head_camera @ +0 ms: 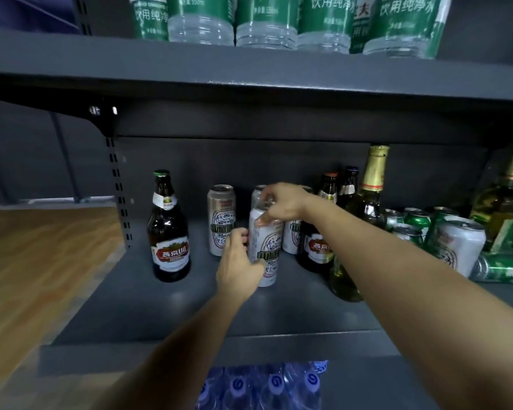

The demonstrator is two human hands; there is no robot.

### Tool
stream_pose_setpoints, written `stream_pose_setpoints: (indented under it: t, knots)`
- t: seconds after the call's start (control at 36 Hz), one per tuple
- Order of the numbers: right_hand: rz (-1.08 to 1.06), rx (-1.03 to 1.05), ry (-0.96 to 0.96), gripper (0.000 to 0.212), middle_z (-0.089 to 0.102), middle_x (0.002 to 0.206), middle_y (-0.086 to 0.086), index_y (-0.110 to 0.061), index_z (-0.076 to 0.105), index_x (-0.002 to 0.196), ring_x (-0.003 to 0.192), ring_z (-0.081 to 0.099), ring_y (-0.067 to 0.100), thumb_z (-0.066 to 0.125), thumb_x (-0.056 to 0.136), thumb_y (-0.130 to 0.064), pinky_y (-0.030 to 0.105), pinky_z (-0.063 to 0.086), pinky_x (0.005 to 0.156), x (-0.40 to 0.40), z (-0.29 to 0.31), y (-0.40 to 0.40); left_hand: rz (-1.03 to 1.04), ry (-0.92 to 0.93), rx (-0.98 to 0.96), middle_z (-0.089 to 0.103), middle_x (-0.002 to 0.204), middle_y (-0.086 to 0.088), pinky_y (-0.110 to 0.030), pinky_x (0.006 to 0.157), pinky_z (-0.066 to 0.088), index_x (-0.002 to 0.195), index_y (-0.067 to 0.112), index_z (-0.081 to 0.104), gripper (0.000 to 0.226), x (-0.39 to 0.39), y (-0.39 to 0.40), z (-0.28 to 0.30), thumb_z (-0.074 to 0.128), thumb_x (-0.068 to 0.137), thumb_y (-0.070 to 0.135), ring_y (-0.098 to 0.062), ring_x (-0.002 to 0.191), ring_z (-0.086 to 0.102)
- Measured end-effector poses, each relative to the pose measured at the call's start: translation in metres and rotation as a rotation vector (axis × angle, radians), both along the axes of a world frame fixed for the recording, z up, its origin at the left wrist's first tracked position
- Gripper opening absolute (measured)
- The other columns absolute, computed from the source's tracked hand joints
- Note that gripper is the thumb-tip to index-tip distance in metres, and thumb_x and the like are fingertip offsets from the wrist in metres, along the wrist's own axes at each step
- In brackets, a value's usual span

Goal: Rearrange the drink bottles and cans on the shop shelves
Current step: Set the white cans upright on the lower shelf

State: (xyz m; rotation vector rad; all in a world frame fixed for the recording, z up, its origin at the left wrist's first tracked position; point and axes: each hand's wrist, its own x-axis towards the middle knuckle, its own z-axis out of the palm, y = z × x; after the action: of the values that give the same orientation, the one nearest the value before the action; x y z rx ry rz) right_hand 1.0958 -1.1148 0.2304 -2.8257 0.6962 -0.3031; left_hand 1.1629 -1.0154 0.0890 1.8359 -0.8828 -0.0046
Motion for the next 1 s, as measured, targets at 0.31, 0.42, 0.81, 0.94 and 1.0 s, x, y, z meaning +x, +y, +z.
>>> stream_pose_setpoints:
  t: [0.31,0.42,0.81,0.94,1.0]
  knots:
    - [0.031,0.033,-0.057,0.063,0.052,0.137,0.005,-0.018,0.048,0.135,0.122,0.051,0.023,0.073,0.080,-0.038,0.025,0.040,0.090,0.059,-0.010,0.032,0.234,-0.016,0.000,0.049,0.130,-0.003,-0.040,0.096,0.044,0.135,0.016,0.041,0.067,0.041,0.017,-0.003,0.075,0.077,0.018,-0.024,0.121,0.049]
    - [0.008,0.029,-0.062,0.063,0.051,0.136,0.008,-0.013,0.043,0.131,0.122,0.050,0.027,0.073,0.081,-0.038,0.030,0.041,0.092,0.073,-0.014,0.036,0.254,-0.036,0.002,0.050,0.129,-0.006,-0.037,0.096,0.041,0.136,0.013,0.041,0.066,0.050,0.017,-0.003,0.074,0.079,0.013,-0.025,0.121,0.049]
    - [-0.296,-0.047,-0.320,0.026,0.060,0.125,0.013,-0.014,0.060,0.117,0.113,0.057,0.033,0.044,0.100,-0.026,0.033,0.045,0.083,0.025,0.006,-0.033,0.228,-0.039,0.015,0.046,0.136,-0.009,-0.038,0.100,0.039,0.143,0.012,0.034,0.071,0.054,0.013,-0.001,0.070,0.082,0.008,-0.026,0.124,0.047]
    - [-0.331,-0.099,-0.394,0.022,0.064,0.111,0.013,-0.016,0.060,0.109,0.098,0.061,0.034,0.041,0.098,-0.018,0.029,0.041,0.067,0.018,-0.008,-0.035,0.424,-0.339,-0.145,0.050,0.120,-0.009,-0.044,0.079,0.050,0.131,0.010,0.044,0.063,0.037,0.025,0.009,0.074,0.076,0.017,-0.028,0.110,0.052]
    - [-0.314,-0.125,-0.429,0.020,0.064,0.108,0.013,-0.015,0.059,0.108,0.096,0.061,0.034,0.042,0.098,-0.017,0.029,0.039,0.065,0.020,-0.015,-0.029,0.517,-0.440,-0.274,0.052,0.116,-0.013,-0.041,0.085,0.042,0.124,0.006,0.049,0.057,0.041,0.032,0.016,0.073,0.074,0.019,-0.029,0.108,0.048]
